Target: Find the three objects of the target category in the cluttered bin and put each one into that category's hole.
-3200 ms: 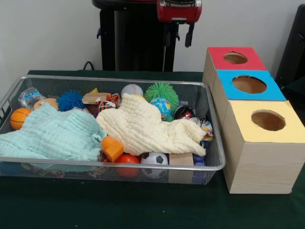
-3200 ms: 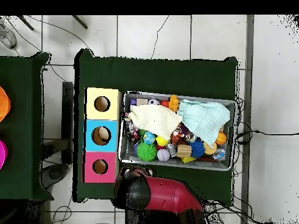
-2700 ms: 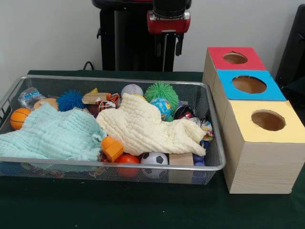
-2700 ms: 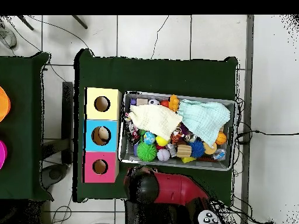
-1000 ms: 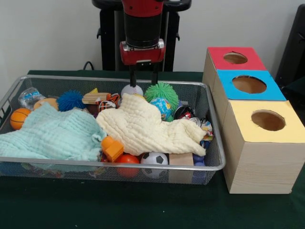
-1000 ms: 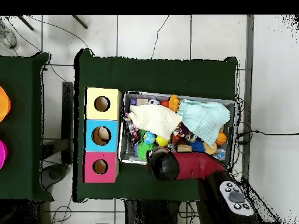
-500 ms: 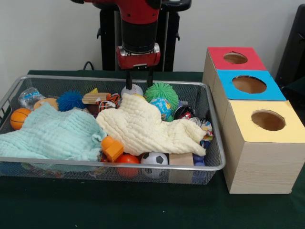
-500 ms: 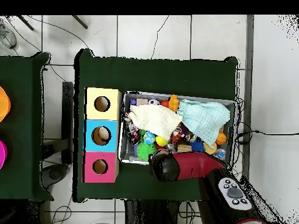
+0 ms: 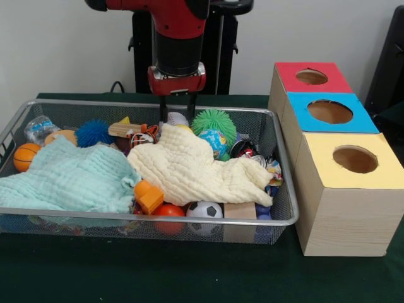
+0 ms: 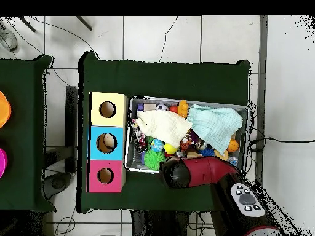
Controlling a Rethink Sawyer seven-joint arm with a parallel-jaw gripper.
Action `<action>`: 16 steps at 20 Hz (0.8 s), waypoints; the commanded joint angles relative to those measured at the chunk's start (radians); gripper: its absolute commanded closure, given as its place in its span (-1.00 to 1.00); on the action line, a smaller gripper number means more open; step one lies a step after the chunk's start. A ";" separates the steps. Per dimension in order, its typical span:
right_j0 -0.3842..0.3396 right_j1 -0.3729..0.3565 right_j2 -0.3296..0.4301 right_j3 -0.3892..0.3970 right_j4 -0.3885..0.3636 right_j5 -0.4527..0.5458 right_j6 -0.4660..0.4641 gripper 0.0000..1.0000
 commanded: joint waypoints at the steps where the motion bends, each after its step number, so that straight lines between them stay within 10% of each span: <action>1: -0.056 0.062 0.036 -0.116 -0.094 0.135 -0.153 -1.00; 16: -0.150 -0.133 0.172 0.009 0.040 0.273 -0.146 -1.00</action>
